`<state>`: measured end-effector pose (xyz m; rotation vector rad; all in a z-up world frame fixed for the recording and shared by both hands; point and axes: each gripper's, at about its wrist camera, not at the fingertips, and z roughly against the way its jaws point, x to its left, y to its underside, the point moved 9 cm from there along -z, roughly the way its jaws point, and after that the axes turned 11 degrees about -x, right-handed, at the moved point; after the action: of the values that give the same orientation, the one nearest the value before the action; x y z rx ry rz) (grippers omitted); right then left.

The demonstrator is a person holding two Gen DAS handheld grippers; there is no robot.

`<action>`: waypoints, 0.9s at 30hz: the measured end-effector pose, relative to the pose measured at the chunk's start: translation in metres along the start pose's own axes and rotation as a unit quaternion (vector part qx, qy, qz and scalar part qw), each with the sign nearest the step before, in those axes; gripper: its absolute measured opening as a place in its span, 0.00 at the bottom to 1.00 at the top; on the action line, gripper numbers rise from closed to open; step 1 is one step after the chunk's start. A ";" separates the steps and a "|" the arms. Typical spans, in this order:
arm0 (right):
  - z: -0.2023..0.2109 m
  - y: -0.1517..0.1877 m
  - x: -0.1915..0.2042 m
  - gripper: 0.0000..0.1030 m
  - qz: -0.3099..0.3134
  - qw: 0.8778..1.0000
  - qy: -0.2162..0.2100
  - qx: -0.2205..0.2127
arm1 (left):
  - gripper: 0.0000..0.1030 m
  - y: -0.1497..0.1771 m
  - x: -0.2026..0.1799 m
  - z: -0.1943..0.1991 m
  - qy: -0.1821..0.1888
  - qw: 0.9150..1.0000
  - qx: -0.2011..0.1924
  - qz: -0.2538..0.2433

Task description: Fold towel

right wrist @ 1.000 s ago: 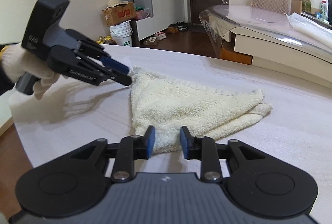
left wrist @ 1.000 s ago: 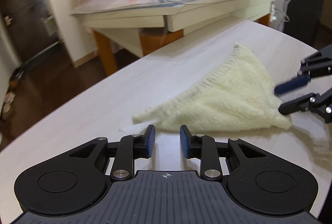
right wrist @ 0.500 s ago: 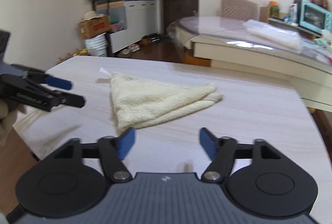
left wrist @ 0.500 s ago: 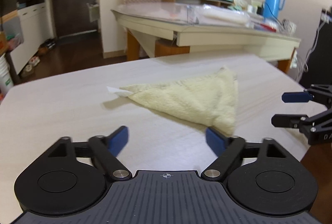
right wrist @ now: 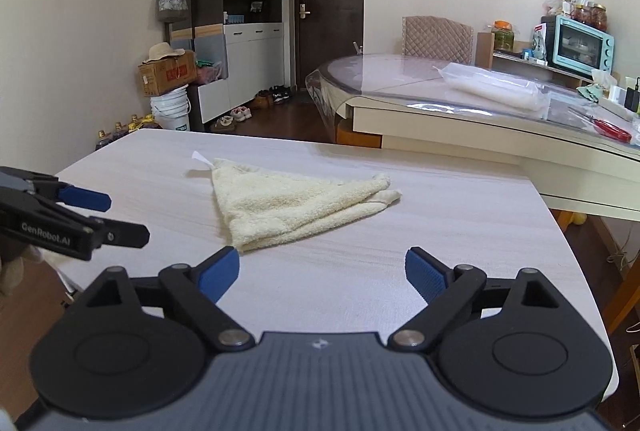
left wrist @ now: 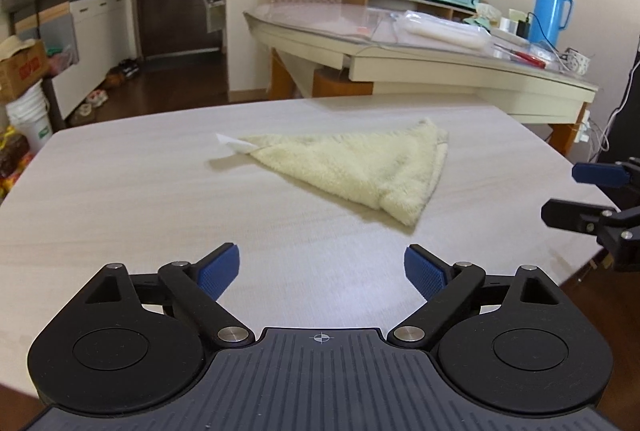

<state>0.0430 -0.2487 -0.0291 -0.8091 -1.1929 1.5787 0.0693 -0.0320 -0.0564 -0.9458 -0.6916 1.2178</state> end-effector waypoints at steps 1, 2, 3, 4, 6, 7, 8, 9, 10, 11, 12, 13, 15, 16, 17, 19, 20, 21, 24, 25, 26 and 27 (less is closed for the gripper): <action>0.002 -0.001 0.001 0.91 0.000 1.000 -0.001 -0.002 | 0.91 0.000 -0.001 0.003 -0.002 1.000 -0.001 -0.002; 0.004 -0.001 0.002 0.91 0.000 1.000 -0.001 -0.003 | 0.91 0.001 -0.001 0.006 -0.005 1.000 -0.003 -0.004; 0.006 -0.001 0.003 0.91 0.000 1.000 -0.001 -0.004 | 0.91 0.001 -0.002 0.010 -0.007 1.000 -0.004 -0.004; 0.010 -0.002 0.005 0.91 0.000 1.000 -0.003 -0.006 | 0.91 0.001 -0.002 0.012 -0.008 1.000 -0.005 -0.004; 0.012 -0.003 0.006 0.91 -0.002 1.000 -0.004 -0.010 | 0.91 0.001 -0.002 0.017 -0.010 1.000 -0.008 -0.002; 0.013 -0.003 0.007 0.91 -0.002 1.000 -0.004 -0.011 | 0.91 0.001 -0.002 0.019 -0.011 1.000 -0.008 -0.002; 0.014 -0.004 0.008 0.91 -0.003 1.000 -0.005 -0.011 | 0.91 0.001 -0.001 0.020 -0.012 1.000 -0.009 -0.002; 0.014 -0.005 0.008 0.91 -0.003 1.000 -0.005 -0.011 | 0.91 0.002 0.000 0.021 -0.013 1.000 -0.009 -0.001; 0.014 -0.005 0.009 0.91 -0.004 1.000 -0.006 -0.012 | 0.91 0.002 0.000 0.023 -0.015 1.000 -0.009 0.000; 0.013 -0.006 0.009 0.91 -0.004 1.000 -0.007 -0.012 | 0.91 0.002 0.001 0.023 -0.016 1.000 -0.009 0.001; 0.012 -0.007 0.010 0.91 -0.004 1.000 -0.008 -0.012 | 0.91 0.002 0.002 0.023 -0.017 1.000 -0.009 0.001; 0.011 -0.008 0.011 0.91 -0.003 1.000 -0.009 -0.013 | 0.91 0.002 0.003 0.023 -0.018 1.000 -0.009 0.002; 0.011 -0.008 0.013 0.92 -0.002 1.000 -0.010 -0.013 | 0.91 0.002 0.004 0.024 -0.020 1.000 -0.010 0.004; 0.013 -0.007 0.015 0.92 -0.002 1.000 -0.011 -0.012 | 0.91 0.002 0.005 0.025 -0.020 1.000 -0.010 0.005; 0.012 -0.007 0.015 0.92 -0.002 1.000 -0.012 -0.011 | 0.91 0.002 0.005 0.025 -0.020 1.000 -0.010 0.006; 0.011 -0.006 0.016 0.92 -0.001 1.000 -0.013 -0.009 | 0.91 0.002 0.005 0.025 -0.019 1.000 -0.010 0.006; 0.012 -0.006 0.016 0.92 -0.001 1.000 -0.013 -0.008 | 0.91 0.002 0.005 0.025 -0.019 1.000 -0.010 0.005; 0.012 -0.004 0.016 0.92 -0.001 1.000 -0.012 -0.006 | 0.91 0.002 0.005 0.025 -0.018 1.000 -0.010 0.006; 0.009 -0.002 0.014 0.92 -0.001 1.000 -0.014 -0.001 | 0.91 0.003 0.005 0.024 -0.017 1.000 -0.010 0.006; 0.009 -0.002 0.014 0.92 0.000 1.000 -0.015 0.000 | 0.91 0.002 0.005 0.023 -0.016 1.000 -0.010 0.004; 0.008 -0.003 0.014 0.92 0.001 1.000 -0.016 0.000 | 0.91 0.001 0.005 0.022 -0.016 1.000 -0.010 0.001; 0.006 -0.004 0.012 0.92 0.004 1.000 -0.019 -0.001 | 0.91 0.000 0.005 0.020 -0.015 1.000 -0.010 -0.001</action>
<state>0.0350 -0.2391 -0.0232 -0.7891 -1.2193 1.6054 0.0533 -0.0222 -0.0468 -0.9448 -0.7291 1.2277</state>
